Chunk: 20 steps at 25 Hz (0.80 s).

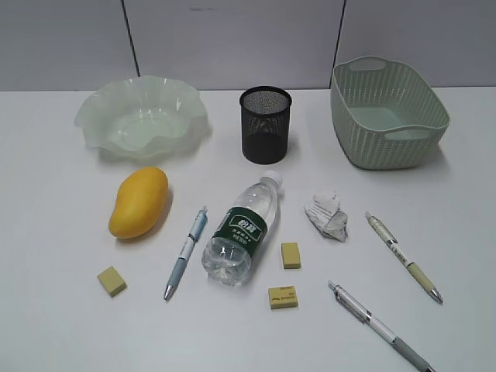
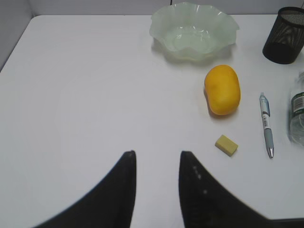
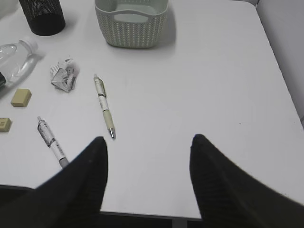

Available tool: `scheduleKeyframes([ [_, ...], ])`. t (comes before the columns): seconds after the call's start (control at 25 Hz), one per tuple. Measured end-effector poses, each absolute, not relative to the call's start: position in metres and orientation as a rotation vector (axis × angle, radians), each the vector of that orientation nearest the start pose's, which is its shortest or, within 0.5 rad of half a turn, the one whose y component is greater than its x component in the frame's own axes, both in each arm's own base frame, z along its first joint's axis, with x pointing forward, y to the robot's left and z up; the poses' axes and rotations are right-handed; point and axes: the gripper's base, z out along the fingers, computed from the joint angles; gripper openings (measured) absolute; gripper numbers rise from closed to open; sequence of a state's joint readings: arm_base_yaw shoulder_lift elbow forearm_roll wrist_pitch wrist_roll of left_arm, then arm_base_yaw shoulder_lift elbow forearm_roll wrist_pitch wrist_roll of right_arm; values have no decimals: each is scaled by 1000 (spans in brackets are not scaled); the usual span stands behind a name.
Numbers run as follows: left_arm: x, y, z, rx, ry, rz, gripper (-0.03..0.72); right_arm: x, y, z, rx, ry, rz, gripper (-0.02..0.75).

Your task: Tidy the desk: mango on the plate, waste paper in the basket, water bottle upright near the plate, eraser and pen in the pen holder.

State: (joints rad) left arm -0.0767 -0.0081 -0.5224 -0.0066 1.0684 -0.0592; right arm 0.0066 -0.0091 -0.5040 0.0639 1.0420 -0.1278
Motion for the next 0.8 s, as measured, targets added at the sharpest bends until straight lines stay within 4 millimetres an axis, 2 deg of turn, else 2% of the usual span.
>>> scheduleKeyframes([
  [0.8,-9,0,283,18,2023,-94,239,-6,5,280,-138,2006,-1,445],
])
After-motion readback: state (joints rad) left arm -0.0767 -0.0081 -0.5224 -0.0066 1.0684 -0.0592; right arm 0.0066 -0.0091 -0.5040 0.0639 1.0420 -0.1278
